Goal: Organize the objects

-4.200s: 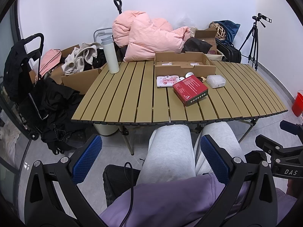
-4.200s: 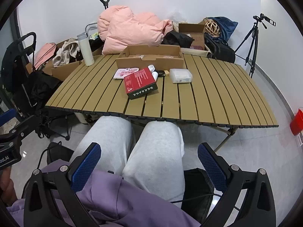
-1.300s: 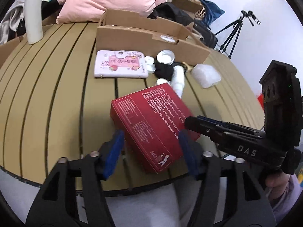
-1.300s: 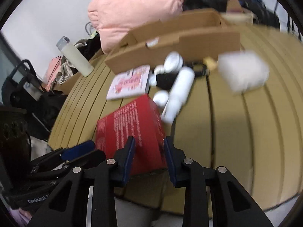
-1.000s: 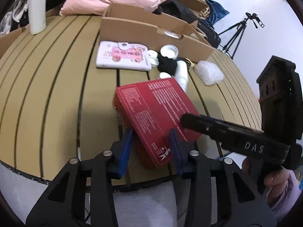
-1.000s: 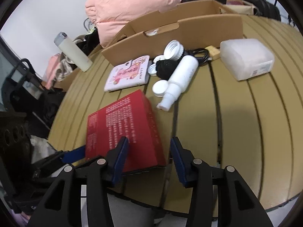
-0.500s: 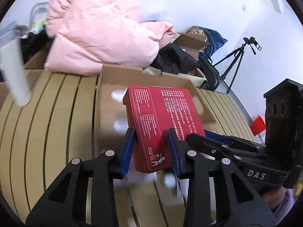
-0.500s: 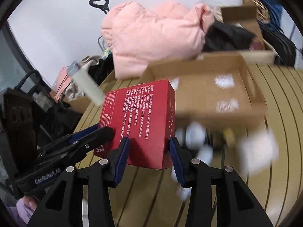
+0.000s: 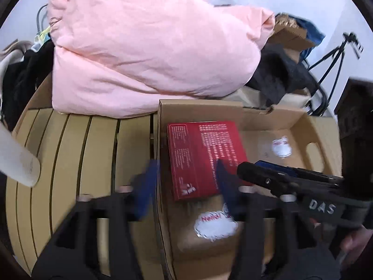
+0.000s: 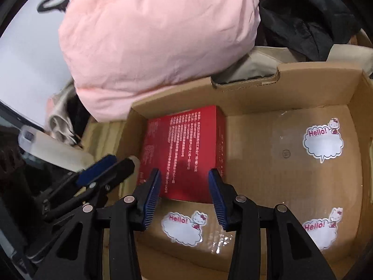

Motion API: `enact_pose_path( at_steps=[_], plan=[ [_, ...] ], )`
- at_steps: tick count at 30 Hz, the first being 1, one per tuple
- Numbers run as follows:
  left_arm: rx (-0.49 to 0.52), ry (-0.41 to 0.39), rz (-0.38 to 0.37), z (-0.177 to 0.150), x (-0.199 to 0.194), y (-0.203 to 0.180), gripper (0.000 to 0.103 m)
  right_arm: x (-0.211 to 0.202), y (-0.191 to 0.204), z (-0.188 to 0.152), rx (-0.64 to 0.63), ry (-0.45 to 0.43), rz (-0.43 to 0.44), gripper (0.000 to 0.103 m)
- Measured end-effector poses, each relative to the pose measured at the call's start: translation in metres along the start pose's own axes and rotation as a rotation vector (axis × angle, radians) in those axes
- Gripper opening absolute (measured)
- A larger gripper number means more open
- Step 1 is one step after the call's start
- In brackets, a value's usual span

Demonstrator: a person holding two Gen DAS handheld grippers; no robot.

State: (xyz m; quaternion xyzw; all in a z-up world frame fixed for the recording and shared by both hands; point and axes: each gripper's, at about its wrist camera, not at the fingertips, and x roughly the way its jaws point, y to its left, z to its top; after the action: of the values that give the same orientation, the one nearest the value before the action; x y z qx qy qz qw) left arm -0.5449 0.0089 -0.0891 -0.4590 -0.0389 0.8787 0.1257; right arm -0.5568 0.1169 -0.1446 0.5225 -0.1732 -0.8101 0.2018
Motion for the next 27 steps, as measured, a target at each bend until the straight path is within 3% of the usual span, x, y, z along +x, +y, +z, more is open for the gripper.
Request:
enact_pose_path(
  at_steps=[3, 6, 11, 13, 14, 15, 17, 21, 24, 27],
  plan=[
    [0.054, -0.074, 0.0, -0.014, -0.041, -0.011, 0.072, -0.025, 0.001, -0.009, -0.05, -0.023, -0.039, 0.047],
    [0.148, -0.156, 0.023, -0.028, -0.084, -0.024, 0.085, -0.066, 0.003, -0.023, -0.141, -0.067, -0.102, 0.047],
    [0.199, -0.19, 0.15, -0.04, -0.149, -0.037, 0.088, -0.147, 0.001, -0.052, -0.223, -0.121, -0.249, 0.047],
    [0.198, -0.228, 0.216, -0.059, -0.182, -0.038, 0.103, -0.186, 0.002, -0.069, -0.244, -0.156, -0.294, 0.05],
    [0.191, -0.248, 0.245, -0.069, -0.195, -0.037, 0.103, -0.207, 0.002, -0.08, -0.25, -0.177, -0.307, 0.054],
    [0.188, -0.262, 0.277, -0.084, -0.209, -0.037, 0.103, -0.228, 0.001, -0.094, -0.254, -0.196, -0.314, 0.07],
    [0.199, -0.256, 0.3, -0.115, -0.236, -0.04, 0.103, -0.26, 0.002, -0.121, -0.266, -0.218, -0.324, 0.088],
    [0.173, -0.248, 0.314, -0.175, -0.282, -0.046, 0.103, -0.309, 0.006, -0.192, -0.26, -0.26, -0.324, 0.088],
    [0.141, -0.27, 0.243, -0.23, -0.315, -0.053, 0.103, -0.331, 0.012, -0.251, -0.247, -0.291, -0.262, 0.088],
    [0.117, -0.29, 0.26, -0.278, -0.336, -0.061, 0.103, -0.34, 0.024, -0.309, -0.261, -0.317, -0.256, 0.088]
  ],
)
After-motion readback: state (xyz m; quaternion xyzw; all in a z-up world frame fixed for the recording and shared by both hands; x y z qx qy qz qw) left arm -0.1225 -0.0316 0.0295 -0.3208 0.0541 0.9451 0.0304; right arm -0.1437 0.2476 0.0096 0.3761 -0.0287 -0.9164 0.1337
